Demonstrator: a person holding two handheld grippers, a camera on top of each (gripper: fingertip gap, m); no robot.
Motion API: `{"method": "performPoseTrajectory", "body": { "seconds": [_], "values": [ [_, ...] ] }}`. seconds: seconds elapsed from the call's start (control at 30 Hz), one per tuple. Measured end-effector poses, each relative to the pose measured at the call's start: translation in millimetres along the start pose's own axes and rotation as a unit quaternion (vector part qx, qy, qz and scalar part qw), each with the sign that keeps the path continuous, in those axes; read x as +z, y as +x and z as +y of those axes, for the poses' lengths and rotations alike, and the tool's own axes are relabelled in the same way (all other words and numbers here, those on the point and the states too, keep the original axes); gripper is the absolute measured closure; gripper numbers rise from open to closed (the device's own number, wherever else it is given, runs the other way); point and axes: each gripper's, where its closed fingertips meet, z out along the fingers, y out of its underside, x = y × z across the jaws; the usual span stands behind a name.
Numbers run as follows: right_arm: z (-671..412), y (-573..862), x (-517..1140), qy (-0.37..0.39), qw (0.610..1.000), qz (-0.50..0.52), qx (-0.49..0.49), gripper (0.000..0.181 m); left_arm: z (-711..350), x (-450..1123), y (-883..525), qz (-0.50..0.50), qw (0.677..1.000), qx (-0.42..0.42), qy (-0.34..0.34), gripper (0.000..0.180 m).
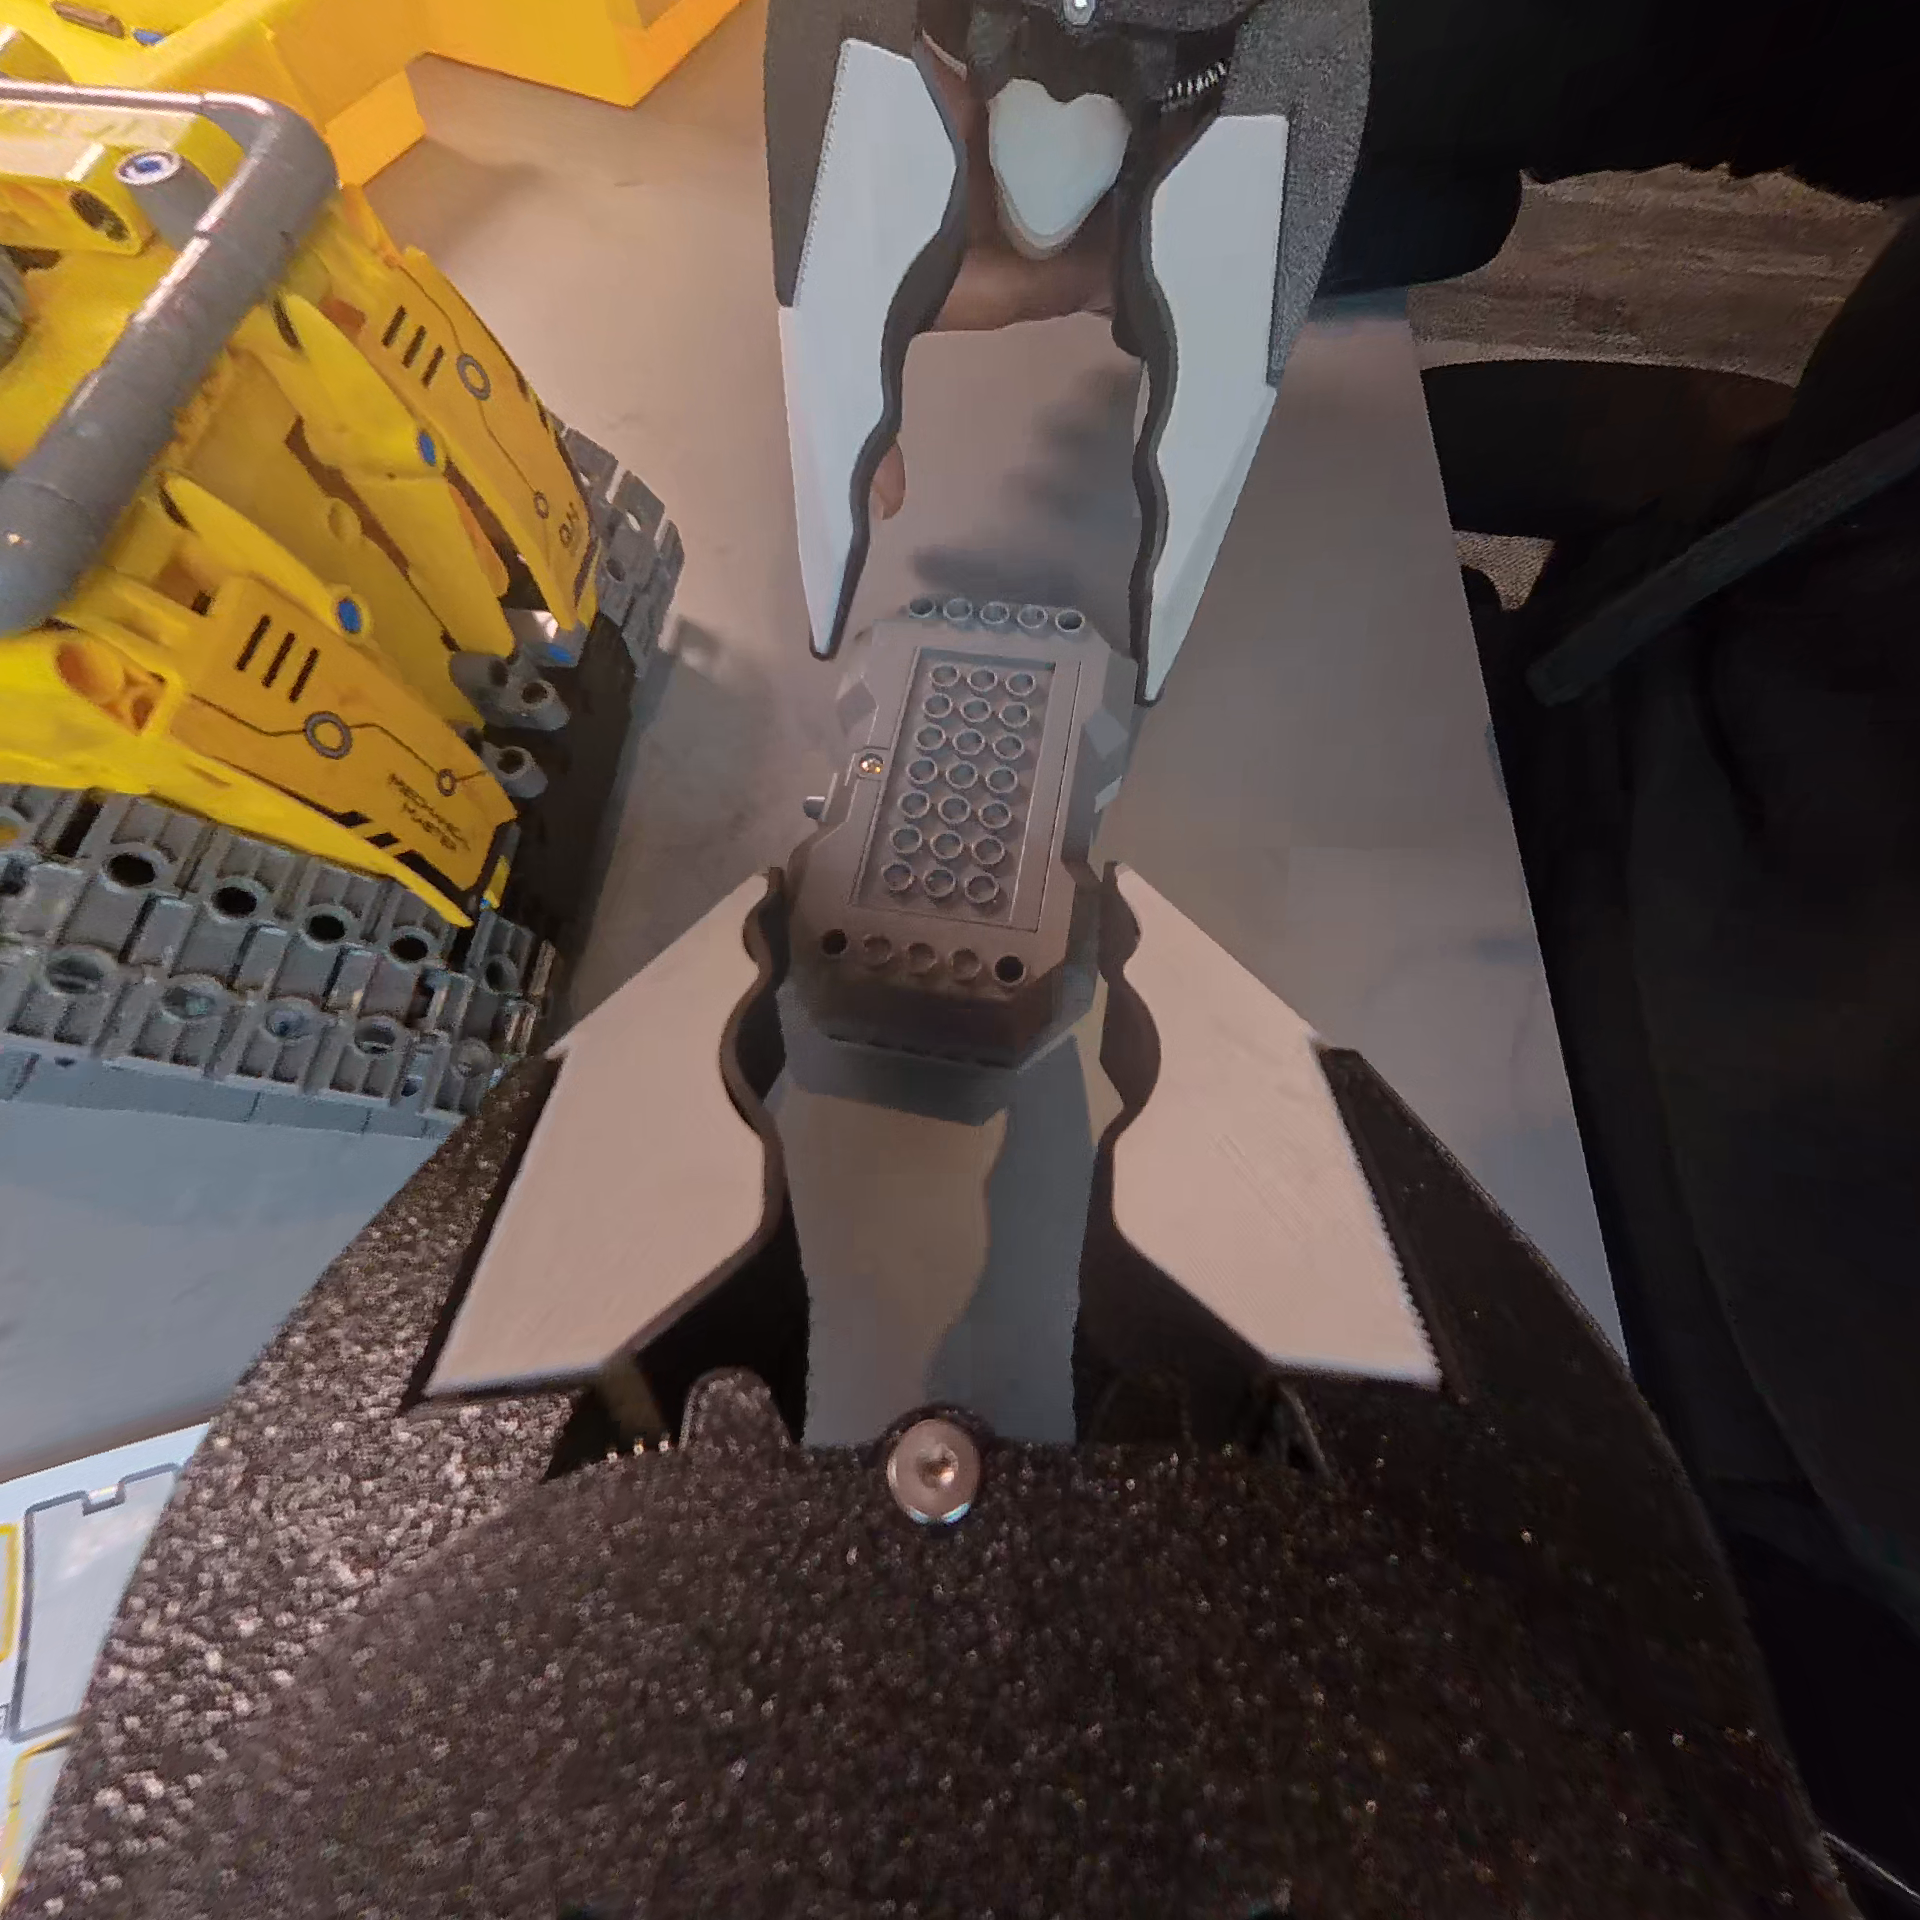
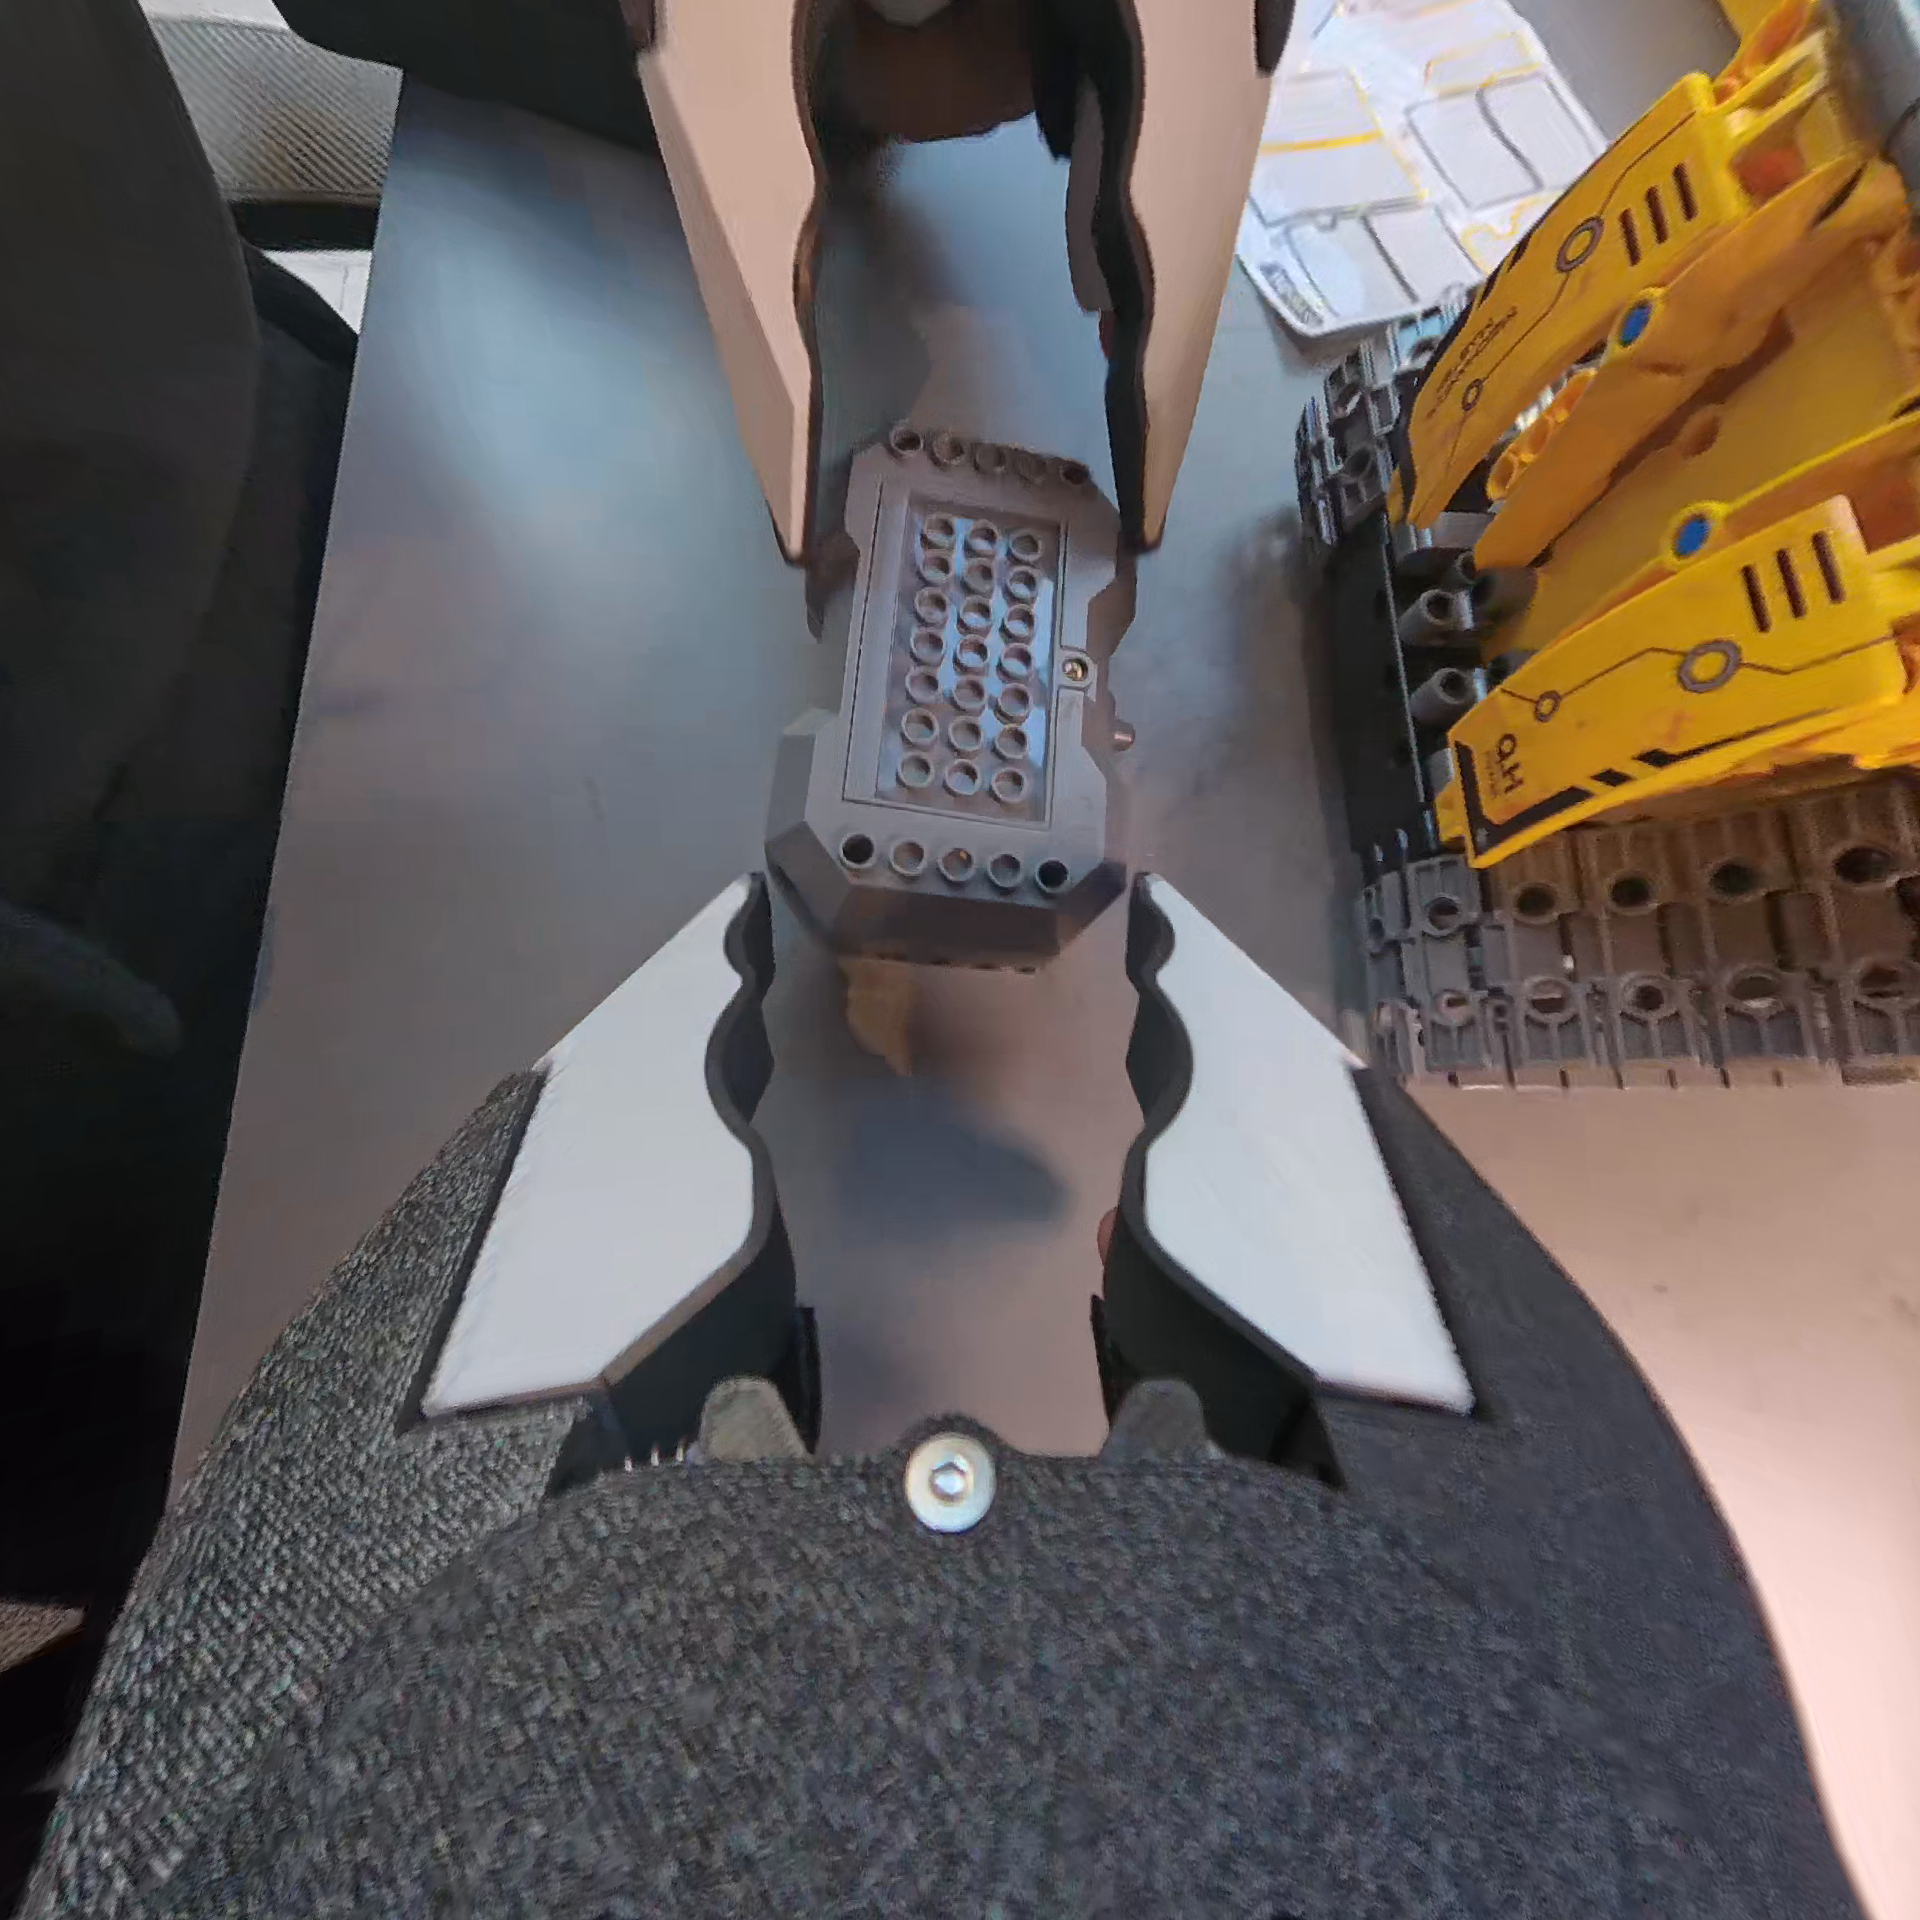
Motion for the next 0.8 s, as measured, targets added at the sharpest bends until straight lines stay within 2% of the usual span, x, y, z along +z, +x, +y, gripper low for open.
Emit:
{"method": "performPoseTrajectory", "body": {
  "seconds": [0.03,0.1,0.17,0.23,0.33,0.4,0.47,0.5,0.6,0.7,0.8],
  "values": [
    [5,3,-5,-0.011,1.000,-0.002,0.002,0.104,-1,-6,0,0.005,1.000,-0.002,0.008,0.119],
    [3,16,-23,0.007,1.000,0.007,0.013,0.108,-9,-25,-6,0.011,0.998,-0.024,0.049,0.117],
    [-1,33,-43,0.038,0.998,0.020,0.035,0.114,-20,-49,-30,-0.023,0.992,-0.069,0.106,0.121],
    [1,61,-56,0.058,0.995,0.057,0.063,0.115,-19,-65,-63,-0.078,0.980,-0.125,0.134,0.122],
    [3,90,-50,0.068,0.988,0.082,0.111,0.114,8,-57,-103,-0.148,0.971,-0.173,0.068,0.116],
    [1,97,-35,0.067,0.986,0.076,0.130,0.116,18,-41,-113,-0.156,0.970,-0.182,0.029,0.120],
    [2,106,-26,0.061,0.985,0.095,0.132,0.142,9,-26,-108,-0.119,0.976,-0.179,0.033,0.149],
    [5,113,-28,0.059,0.983,0.111,0.130,0.148,5,-21,-107,-0.109,0.977,-0.179,0.032,0.157],
    [13,109,-45,0.073,0.980,0.086,0.163,0.163,-6,-6,-113,-0.116,0.979,-0.164,0.026,0.160],
    [29,98,-64,0.081,0.978,0.065,0.181,0.166,-19,15,-106,-0.088,0.985,-0.143,0.026,0.161],
    [46,98,-81,0.090,0.972,0.086,0.200,0.166,-32,33,-104,-0.070,0.988,-0.132,0.033,0.160]
  ]
}}
